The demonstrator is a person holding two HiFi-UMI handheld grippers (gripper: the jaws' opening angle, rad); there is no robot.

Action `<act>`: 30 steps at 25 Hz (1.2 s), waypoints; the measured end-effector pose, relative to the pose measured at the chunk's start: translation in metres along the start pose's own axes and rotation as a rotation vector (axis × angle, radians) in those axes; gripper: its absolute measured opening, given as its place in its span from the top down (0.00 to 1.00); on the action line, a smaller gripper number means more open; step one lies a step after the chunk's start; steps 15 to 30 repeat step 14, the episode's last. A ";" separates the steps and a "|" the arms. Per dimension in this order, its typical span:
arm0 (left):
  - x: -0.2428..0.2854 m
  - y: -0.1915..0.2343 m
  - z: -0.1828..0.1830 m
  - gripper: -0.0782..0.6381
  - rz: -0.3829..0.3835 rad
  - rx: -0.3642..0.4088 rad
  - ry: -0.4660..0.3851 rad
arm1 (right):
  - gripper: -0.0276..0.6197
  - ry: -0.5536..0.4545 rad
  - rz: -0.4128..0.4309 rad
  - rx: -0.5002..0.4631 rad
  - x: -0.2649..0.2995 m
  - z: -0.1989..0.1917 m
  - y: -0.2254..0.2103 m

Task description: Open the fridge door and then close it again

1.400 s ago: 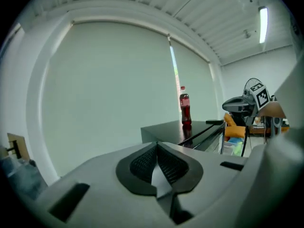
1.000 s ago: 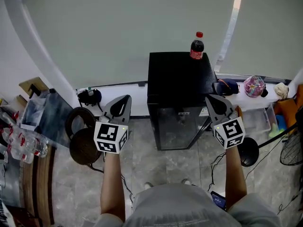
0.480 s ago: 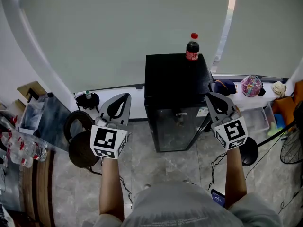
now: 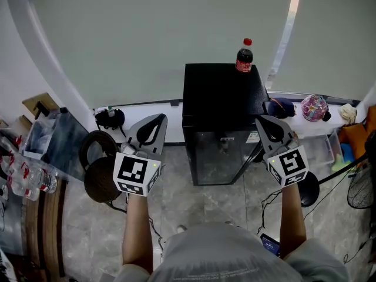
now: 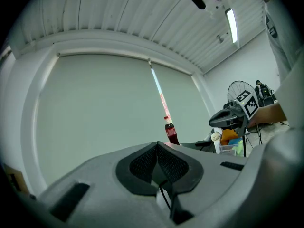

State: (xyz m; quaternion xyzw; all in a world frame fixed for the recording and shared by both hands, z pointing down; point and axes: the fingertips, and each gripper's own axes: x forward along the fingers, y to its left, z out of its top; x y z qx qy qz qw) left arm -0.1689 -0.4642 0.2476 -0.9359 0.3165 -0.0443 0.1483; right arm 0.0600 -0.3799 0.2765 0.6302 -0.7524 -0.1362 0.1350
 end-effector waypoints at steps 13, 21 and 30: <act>-0.016 0.022 -0.022 0.88 0.014 -0.003 0.038 | 0.96 0.037 0.091 -0.022 0.030 -0.007 0.031; -0.017 0.026 -0.024 0.88 0.017 -0.005 0.038 | 0.96 0.039 0.094 -0.020 0.034 -0.008 0.035; -0.017 0.026 -0.024 0.88 0.017 -0.005 0.038 | 0.96 0.039 0.094 -0.020 0.034 -0.008 0.035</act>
